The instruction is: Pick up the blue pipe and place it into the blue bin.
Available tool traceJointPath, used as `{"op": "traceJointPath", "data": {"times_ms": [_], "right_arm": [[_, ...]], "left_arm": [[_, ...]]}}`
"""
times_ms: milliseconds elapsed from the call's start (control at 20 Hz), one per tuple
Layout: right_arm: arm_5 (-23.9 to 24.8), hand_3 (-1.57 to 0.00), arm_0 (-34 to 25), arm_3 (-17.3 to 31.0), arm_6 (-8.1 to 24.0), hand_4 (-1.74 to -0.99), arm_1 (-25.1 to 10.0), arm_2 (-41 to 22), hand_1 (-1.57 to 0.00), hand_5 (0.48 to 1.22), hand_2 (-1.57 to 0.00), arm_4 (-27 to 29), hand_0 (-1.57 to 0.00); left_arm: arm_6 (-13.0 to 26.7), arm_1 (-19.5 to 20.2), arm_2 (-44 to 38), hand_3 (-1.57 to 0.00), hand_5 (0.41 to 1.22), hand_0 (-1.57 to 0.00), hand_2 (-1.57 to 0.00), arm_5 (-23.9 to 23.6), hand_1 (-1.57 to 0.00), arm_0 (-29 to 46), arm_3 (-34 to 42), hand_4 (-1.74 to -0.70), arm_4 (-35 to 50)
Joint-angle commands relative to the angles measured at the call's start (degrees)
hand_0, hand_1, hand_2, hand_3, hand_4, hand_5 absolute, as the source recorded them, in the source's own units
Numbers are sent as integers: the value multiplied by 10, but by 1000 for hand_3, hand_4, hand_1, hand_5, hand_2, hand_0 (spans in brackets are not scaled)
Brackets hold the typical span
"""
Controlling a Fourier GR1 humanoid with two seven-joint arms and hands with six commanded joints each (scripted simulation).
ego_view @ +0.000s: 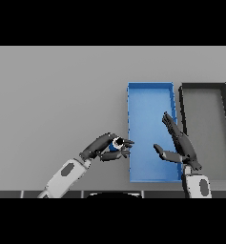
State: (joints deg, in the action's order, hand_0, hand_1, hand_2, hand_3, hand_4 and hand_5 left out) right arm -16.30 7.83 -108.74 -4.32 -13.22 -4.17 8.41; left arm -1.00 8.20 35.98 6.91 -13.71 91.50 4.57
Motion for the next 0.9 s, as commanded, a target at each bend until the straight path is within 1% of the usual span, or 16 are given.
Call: {"op": "traceJointPath", "data": {"times_ms": [0, 100, 150, 200, 250, 300, 400, 450, 500, 550, 600, 650, 700, 750, 850], "right_arm": [[-24, 1, -2, -15, 14, -1256, -15, -5, 1, 558, 1, 23, 1], [-54, 1, -37, -52, 67, -1303, -51, -16, 1, 515, 1, 71, 1], [-64, 1, -52, -70, 98, -1314, -63, -28, 1, 500, 1, 91, 1], [-70, 1, -70, -81, 119, -1319, -72, -37, 1, 501, 1, 102, 1], [-75, 1, -93, -84, 147, -1314, -77, -51, 1, 500, 1, 109, 1], [-79, 1, -109, -87, 167, -1306, -81, -59, 1, 502, 1, 119, 1], [-96, 1, -133, -96, 178, -1314, -86, -79, 1, 510, 1, 123, 1], [-98, 1, -156, -94, 187, -1311, -82, -94, 1, 517, 1, 112, 1], [-106, 1, -174, -83, 192, -1306, -83, -99, 1, 521, 1, 104, 1], [-112, 1, -194, -73, 203, -1294, -74, -116, 1, 523, 1, 95, 1], [-117, 1, -209, -65, 206, -1276, -67, -122, 1, 527, 1, 98, 1], [-119, 1, -222, -60, 218, -1253, -59, -133, 1, 529, 1, 99, 1], [-120, 1, -233, -53, 221, -1241, -46, -147, 1, 530, 1, 84, 1], [-125, 1, -237, -51, 229, -1232, -44, -155, 1, 531, 1, 86, 1], [-127, 1, -261, -43, 239, -1227, -31, -166, 1, 532, 1, 90, 1]], "left_arm": [[-3, 5, -1, -1495, 1221, -1571, -1571, 2, -1571, -1, 7, -1741, 0], [-2, 3, 0, -1493, 1221, -1571, -1571, 4, -1571, 1, 5, -1741, 2], [-4, 0, -2, -1491, 1221, -1571, -1571, 4, -1571, -4, 2, -1741, 1], [-11, 5, -2, -1489, 1221, -1571, -1571, 7, -1571, -2, 7, -1741, 2], [-6, 2, -6, -1488, 1221, -1571, -1571, 6, -1571, -9, -3, -1741, 1], [-5, 2, -6, -1487, 1221, -1571, -1571, 6, -1571, -9, 2, -1741, 2], [-7, 5, -5, -1485, 1221, -1571, -1571, 10, -1571, -8, 3, -1741, 0], [0, 4, -7, -1484, 1221, -1571, -1571, 9, -1571, -10, 1, -1741, 0], [-2, 6, -7, -1484, 1221, -1571, -1571, 12, -1571, -10, 0, -1741, 0], [-2, 2, 0, -1486, 1221, -1571, -1571, 13, -1571, -7, 8, -1741, 0], [-2, 3, -5, -1486, 1221, -1571, -1571, 13, -1571, -9, 11, -1741, 3], [-2, 3, -9, -1488, 1221, -1571, -1571, 17, -1571, -12, 6, -1741, 9], [-6, 4, -10, -1502, 1221, -1571, -1571, 20, -1571, -11, 9, -1741, 12], [-21, 10, -9, -1516, 1221, -1571, -1571, 25, -1571, -2, 13, -1741, 14], [-19, 10, -10, -1532, 1221, -1571, -1571, 32, -1571, -2, 9, -1741, 18]]}}
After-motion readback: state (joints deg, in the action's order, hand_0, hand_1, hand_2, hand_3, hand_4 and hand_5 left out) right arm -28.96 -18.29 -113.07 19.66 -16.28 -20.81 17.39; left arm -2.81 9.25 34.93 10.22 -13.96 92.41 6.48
